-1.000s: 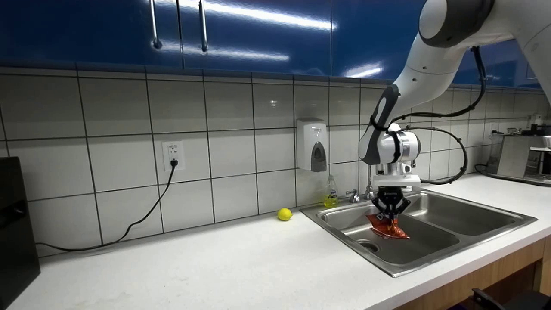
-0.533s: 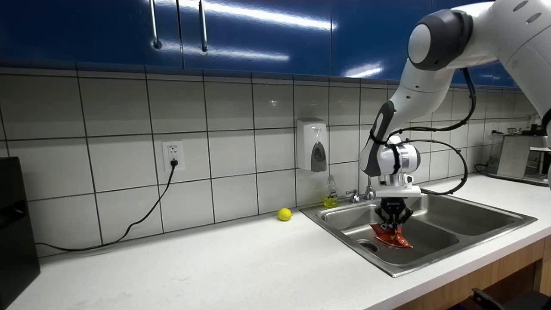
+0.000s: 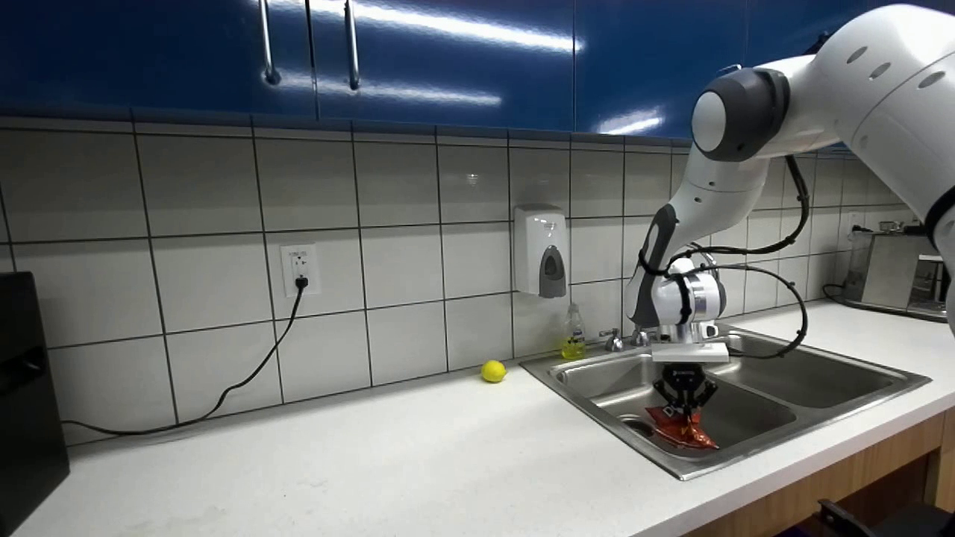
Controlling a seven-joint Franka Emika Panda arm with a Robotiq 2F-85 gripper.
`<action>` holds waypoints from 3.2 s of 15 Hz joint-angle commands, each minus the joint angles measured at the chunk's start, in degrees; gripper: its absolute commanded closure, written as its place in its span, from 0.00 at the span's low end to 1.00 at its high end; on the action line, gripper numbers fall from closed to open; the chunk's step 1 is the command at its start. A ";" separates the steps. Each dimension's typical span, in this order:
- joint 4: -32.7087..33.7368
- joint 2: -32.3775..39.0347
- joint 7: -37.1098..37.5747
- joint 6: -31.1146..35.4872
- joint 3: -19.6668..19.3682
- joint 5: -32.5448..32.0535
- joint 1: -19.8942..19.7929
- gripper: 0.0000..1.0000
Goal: Put the snack packet into the sink
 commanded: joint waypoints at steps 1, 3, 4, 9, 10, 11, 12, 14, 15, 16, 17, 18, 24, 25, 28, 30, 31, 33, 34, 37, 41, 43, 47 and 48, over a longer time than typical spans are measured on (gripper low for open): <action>3.42 3.39 0.13 0.23 0.57 0.70 -1.05 1.00; 4.40 4.72 0.12 0.15 0.55 0.69 -1.07 1.00; 4.76 5.19 0.11 0.08 0.53 0.65 -1.03 1.00; 6.61 7.00 0.11 -0.27 0.44 0.54 -1.04 1.00; 6.70 6.98 0.24 -0.28 0.45 0.68 -1.06 0.74; 6.77 6.95 0.19 -0.20 0.48 0.69 -1.06 0.73; 6.76 6.78 0.20 -0.21 0.45 0.65 -0.99 0.68; 6.59 6.34 0.28 -0.09 0.36 0.58 -0.83 0.53; 6.43 5.94 0.28 -0.09 0.32 0.53 -0.75 0.44; 6.08 5.39 0.22 0.05 0.33 0.54 -0.69 0.37; 5.89 4.91 0.21 0.14 0.30 0.54 -0.64 0.29; 5.64 4.30 0.18 0.29 0.29 0.56 -0.60 0.20; 3.66 -0.42 -0.93 0.76 0.44 0.10 -0.40 0.00; 3.28 -1.26 -1.53 0.74 0.51 -0.18 -0.39 0.00; 1.90 -3.57 -5.62 -0.05 1.69 -0.66 -1.24 0.00; 0.16 -5.33 -8.94 -0.24 2.23 -1.34 -1.34 0.00; -0.68 -6.22 -10.85 -0.48 2.62 -1.54 -1.51 0.00; -3.31 -8.69 -14.45 -0.74 3.09 -2.42 -1.34 0.00; -4.88 -10.12 -15.88 -0.62 3.17 -3.05 -1.09 0.00; -9.70 -14.95 -18.88 -0.09 3.44 -4.58 -0.56 0.00; -15.99 -22.04 -21.80 -0.58 3.91 -5.45 -0.47 0.00; -19.54 -25.99 -22.43 -1.18 3.70 -6.21 0.00 0.00; -26.53 -33.85 -23.26 -3.46 3.39 -8.29 0.77 0.00; -28.18 -35.75 -23.09 -4.06 3.25 -9.16 1.07 0.00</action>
